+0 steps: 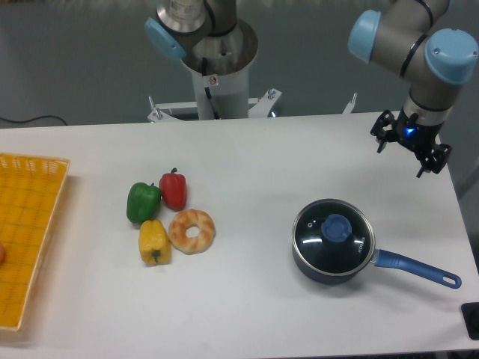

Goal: Open the lid

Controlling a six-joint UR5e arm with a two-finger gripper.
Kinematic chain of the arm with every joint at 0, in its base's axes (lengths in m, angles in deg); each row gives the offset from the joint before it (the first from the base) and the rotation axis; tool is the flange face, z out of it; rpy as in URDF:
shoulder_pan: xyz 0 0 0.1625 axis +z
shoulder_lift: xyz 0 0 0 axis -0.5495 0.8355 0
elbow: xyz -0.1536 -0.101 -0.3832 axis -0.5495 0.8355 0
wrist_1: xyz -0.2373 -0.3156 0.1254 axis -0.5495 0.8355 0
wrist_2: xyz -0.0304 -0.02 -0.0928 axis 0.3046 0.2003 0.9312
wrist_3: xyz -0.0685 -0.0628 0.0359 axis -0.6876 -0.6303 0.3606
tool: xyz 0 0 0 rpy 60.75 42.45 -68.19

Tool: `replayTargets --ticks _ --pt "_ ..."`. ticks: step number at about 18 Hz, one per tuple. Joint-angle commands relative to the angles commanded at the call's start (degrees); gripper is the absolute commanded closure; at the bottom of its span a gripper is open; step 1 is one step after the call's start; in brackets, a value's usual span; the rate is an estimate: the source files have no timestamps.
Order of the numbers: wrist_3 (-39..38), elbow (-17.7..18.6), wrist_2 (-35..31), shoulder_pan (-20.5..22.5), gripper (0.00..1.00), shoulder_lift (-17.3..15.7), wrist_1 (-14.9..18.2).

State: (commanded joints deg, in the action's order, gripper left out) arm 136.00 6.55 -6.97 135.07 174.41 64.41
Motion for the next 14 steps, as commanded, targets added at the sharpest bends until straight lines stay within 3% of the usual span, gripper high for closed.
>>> replayTargets --ticks 10,14 --pt "-0.70 0.35 -0.18 -1.14 0.00 -0.79 -0.97" --pt "-5.95 0.61 0.61 -2.81 0.00 -0.70 -2.54"
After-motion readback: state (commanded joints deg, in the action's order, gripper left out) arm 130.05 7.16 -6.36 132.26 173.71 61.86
